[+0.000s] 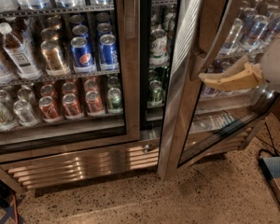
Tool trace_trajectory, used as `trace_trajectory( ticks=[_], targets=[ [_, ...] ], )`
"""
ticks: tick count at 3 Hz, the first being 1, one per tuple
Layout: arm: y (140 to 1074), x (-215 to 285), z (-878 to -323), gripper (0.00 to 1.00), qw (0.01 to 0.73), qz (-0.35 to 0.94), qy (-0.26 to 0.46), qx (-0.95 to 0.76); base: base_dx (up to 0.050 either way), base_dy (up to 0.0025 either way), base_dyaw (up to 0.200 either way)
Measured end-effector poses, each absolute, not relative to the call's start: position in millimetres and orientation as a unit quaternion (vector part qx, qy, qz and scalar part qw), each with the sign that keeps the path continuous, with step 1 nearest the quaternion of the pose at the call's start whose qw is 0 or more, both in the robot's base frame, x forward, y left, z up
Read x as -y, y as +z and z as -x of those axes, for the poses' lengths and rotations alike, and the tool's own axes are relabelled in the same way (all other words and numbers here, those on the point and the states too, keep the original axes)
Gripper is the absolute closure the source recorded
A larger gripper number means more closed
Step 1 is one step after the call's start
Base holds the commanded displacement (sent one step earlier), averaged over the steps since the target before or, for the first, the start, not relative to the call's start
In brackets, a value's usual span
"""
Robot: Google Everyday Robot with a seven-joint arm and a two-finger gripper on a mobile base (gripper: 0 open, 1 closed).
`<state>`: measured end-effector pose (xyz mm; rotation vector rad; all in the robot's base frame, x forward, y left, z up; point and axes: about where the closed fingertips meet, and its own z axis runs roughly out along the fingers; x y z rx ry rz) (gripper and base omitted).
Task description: Open right fridge door
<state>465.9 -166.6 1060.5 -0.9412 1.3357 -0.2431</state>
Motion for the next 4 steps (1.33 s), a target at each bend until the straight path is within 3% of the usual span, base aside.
trace_trajectory(
  ticks=[4],
  targets=[
    [1039.6,164.2,-448.9,0.00,0.659,0.412,-0.111,-0.619,0.000,0.00000,0.000]
  ],
)
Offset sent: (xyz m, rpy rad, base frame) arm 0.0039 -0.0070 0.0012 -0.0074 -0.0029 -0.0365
